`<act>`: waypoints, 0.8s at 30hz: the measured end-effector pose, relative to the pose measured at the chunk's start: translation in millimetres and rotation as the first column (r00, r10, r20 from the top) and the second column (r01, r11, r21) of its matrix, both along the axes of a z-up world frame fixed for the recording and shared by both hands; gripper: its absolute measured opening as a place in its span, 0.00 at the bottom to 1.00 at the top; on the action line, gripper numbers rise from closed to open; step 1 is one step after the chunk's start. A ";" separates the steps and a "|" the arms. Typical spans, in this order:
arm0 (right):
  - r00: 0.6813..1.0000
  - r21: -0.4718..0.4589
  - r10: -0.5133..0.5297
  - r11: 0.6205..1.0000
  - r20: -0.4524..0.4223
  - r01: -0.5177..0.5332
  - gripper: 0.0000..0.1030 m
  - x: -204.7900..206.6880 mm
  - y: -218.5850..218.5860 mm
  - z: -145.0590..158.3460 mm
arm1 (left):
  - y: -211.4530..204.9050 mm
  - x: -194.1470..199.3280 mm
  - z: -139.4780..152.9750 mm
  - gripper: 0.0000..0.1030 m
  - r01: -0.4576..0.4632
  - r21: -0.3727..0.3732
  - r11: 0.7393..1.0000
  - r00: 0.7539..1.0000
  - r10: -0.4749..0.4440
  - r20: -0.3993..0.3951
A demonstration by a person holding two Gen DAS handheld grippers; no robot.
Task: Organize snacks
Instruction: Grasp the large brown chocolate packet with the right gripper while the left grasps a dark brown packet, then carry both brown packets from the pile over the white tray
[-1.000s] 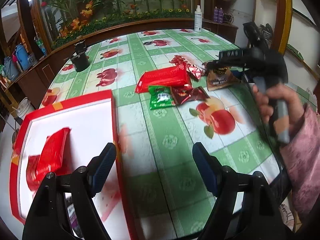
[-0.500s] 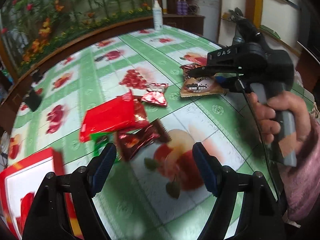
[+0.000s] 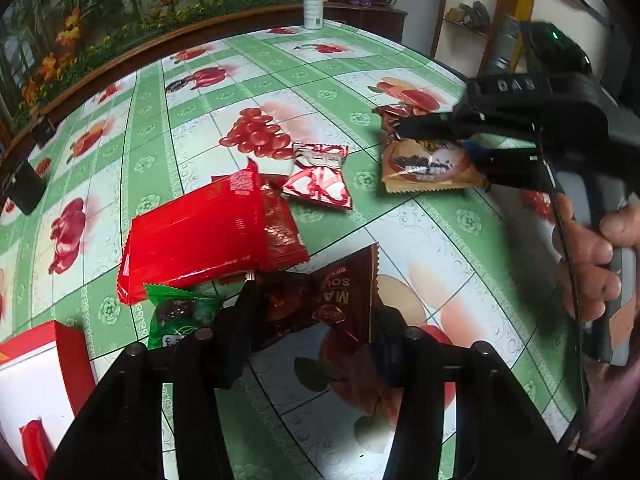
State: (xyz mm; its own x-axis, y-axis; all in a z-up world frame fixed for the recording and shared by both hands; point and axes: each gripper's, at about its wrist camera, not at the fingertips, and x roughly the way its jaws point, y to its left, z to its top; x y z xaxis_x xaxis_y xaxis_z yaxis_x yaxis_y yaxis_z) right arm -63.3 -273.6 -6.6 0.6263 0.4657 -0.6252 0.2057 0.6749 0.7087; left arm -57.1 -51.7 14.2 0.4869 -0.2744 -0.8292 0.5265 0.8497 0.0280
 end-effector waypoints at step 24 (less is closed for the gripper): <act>0.997 0.033 0.013 0.999 0.072 -0.015 0.29 -5.4 0.8 4.1 | 31.2 -73.3 21.7 0.17 -0.091 -0.212 0.973 0.993 0.105 0.054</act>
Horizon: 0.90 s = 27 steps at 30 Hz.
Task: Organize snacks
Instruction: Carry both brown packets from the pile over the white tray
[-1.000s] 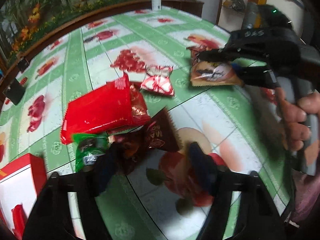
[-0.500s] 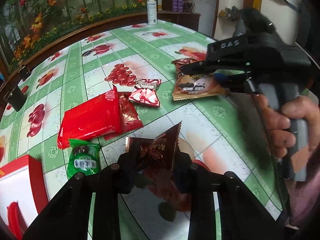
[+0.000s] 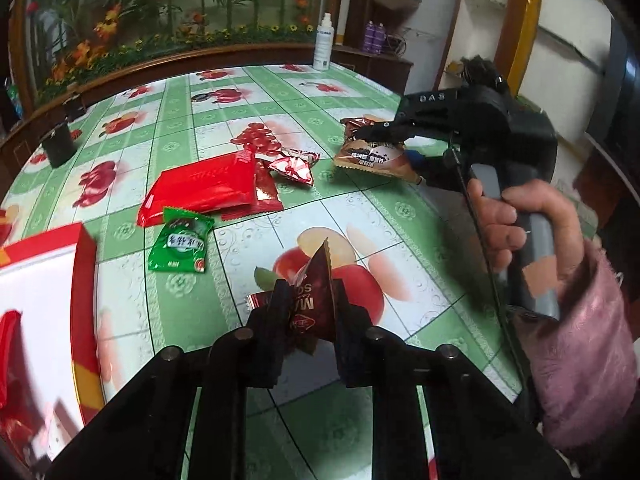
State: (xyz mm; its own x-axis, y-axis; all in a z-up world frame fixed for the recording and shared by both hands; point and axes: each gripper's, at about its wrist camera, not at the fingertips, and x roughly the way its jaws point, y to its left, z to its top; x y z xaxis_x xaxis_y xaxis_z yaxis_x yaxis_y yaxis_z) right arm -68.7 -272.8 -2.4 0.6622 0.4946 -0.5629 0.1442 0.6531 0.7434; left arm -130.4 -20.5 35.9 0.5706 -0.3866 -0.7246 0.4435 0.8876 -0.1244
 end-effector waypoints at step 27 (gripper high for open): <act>0.984 -0.017 0.050 0.999 0.169 -0.048 0.29 -9.3 14.2 26.3 | 79.4 -41.5 44.9 0.17 -0.160 -0.199 0.967 0.980 0.180 0.085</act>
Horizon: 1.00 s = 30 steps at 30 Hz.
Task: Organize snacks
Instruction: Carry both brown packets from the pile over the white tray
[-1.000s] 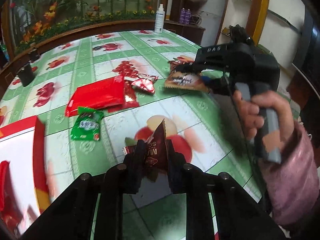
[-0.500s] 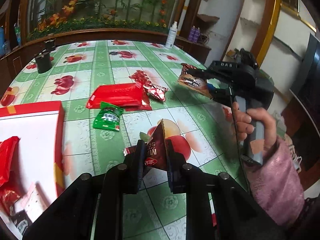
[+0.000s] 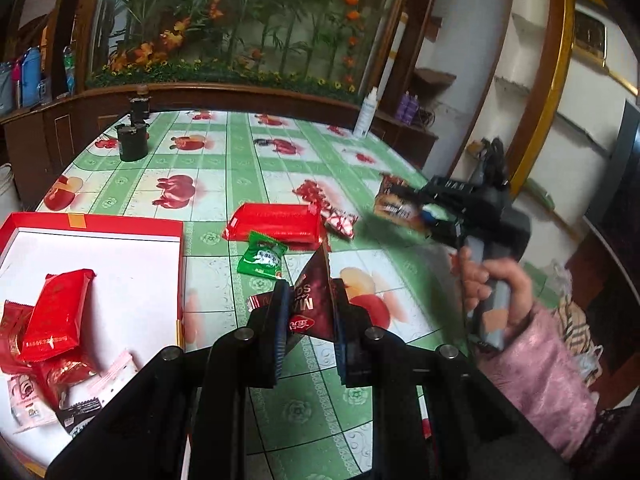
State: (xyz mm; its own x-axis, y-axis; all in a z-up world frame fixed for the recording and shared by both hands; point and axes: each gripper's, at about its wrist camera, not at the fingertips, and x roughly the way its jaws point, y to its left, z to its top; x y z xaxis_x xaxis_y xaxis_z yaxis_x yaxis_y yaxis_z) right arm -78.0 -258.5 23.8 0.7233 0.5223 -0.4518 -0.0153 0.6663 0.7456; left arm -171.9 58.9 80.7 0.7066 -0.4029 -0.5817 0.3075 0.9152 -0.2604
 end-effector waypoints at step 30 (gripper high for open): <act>0.911 -0.241 0.323 0.934 0.257 -0.263 0.29 -92.9 189.3 42.5 | 112.3 -37.6 22.3 0.17 -0.297 0.054 0.953 0.944 0.284 0.166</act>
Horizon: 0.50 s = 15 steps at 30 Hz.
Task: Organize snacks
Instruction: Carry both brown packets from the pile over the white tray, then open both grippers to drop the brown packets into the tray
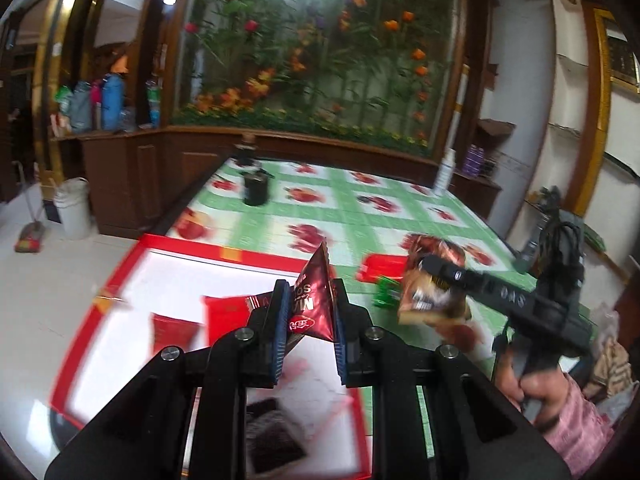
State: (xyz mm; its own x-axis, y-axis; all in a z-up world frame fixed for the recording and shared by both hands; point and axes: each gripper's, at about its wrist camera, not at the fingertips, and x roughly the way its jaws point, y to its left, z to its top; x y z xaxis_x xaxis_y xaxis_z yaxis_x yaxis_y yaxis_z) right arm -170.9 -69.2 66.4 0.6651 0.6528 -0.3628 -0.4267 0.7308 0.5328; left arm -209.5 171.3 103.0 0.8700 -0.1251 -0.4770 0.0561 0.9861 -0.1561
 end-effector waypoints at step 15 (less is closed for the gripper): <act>0.966 -0.123 0.258 0.959 0.010 -0.255 0.29 -24.4 142.4 13.5 | 52.4 4.6 -4.1 0.17 -0.170 0.054 0.984 0.985 0.168 0.033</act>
